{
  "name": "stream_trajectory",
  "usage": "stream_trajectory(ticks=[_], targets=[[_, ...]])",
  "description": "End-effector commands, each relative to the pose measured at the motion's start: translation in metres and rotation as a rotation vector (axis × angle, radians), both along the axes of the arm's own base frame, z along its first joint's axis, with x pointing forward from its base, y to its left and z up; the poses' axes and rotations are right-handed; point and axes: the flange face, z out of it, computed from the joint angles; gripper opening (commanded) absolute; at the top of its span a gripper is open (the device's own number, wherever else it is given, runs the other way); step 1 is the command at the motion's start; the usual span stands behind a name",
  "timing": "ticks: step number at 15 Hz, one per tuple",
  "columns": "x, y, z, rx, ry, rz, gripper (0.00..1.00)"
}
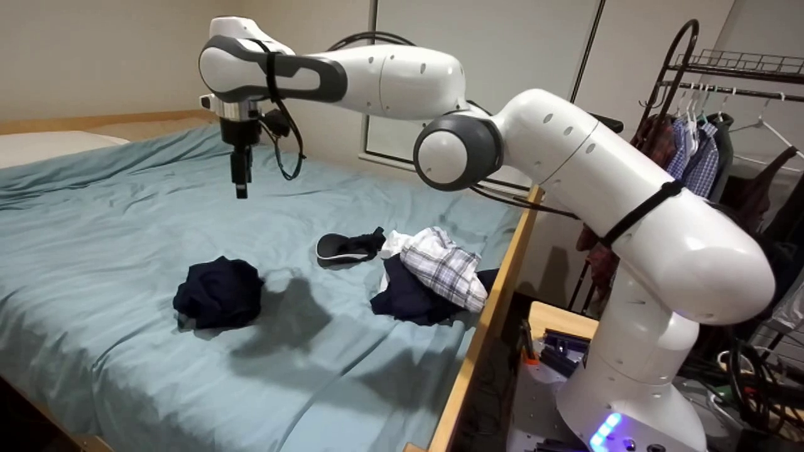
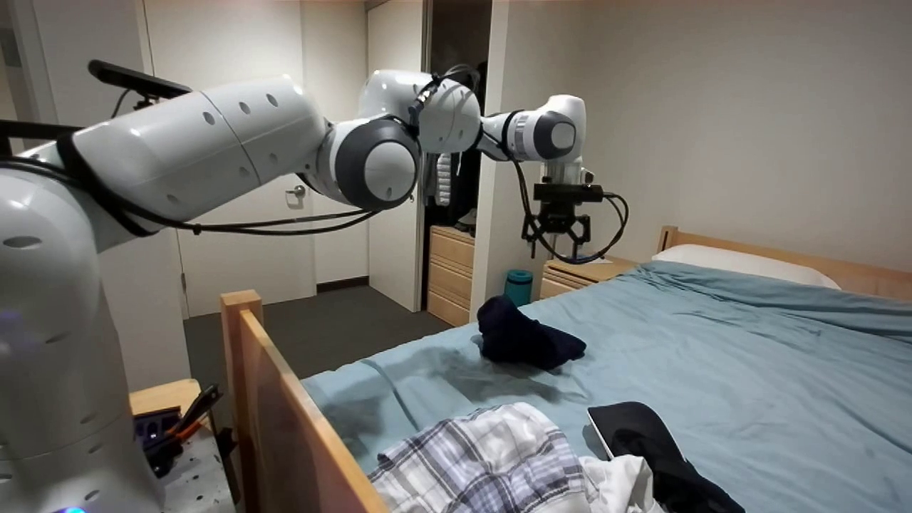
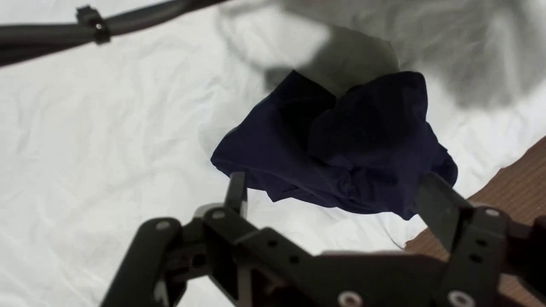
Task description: Fold the black clothing in half
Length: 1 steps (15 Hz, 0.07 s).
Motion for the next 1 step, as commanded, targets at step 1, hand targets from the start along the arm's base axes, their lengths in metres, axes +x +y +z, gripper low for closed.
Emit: stream_trajectory(ticks=[1], targets=[[0.0001,-0.0008,0.0,0.003,-0.002,-0.031,1.0]])
